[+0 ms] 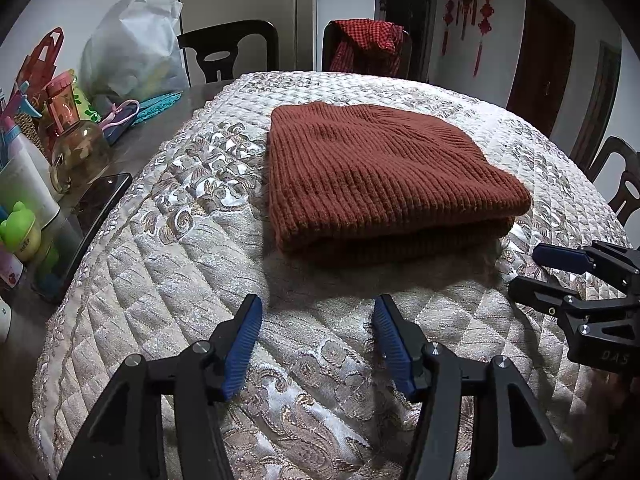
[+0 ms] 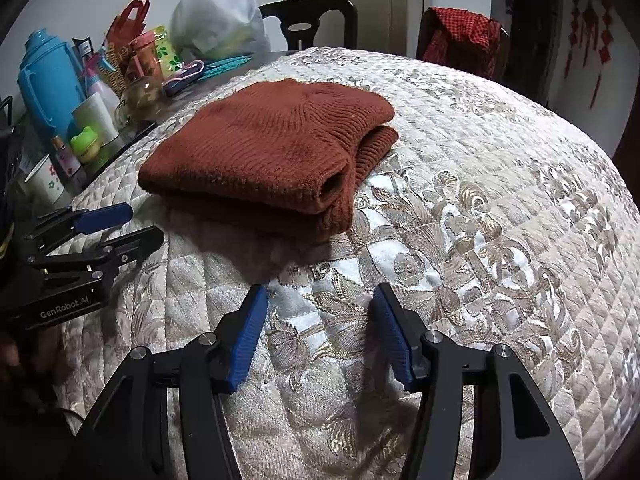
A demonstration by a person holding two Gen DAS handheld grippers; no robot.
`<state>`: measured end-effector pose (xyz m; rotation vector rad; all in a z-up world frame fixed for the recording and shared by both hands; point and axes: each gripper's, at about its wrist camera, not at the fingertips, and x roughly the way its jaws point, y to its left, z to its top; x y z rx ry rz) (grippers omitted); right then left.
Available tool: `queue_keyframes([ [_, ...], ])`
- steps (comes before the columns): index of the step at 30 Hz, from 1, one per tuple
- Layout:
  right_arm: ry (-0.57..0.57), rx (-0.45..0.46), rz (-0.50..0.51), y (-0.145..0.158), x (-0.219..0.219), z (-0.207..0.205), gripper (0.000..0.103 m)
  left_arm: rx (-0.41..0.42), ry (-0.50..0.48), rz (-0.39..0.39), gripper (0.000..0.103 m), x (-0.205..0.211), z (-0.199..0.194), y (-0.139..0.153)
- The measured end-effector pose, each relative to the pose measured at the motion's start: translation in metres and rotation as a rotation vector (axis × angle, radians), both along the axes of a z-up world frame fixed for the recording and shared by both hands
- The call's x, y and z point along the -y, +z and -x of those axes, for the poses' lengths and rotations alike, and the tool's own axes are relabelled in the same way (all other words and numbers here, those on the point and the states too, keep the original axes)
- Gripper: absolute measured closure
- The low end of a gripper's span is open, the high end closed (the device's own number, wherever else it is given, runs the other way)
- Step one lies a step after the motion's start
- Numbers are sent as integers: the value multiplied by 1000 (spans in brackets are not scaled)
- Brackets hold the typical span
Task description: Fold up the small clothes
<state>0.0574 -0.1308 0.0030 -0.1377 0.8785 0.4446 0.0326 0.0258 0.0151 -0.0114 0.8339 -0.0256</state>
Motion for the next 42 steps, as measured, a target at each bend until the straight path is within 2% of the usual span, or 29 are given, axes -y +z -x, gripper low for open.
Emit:
queue_keyframes([
  [13, 0, 0, -1, 0, 0, 0, 47, -5, -5, -3, 37, 3, -1, -1],
  [42, 1, -1, -3, 0, 1, 0, 47, -10, 3, -7, 35, 2, 0, -1],
])
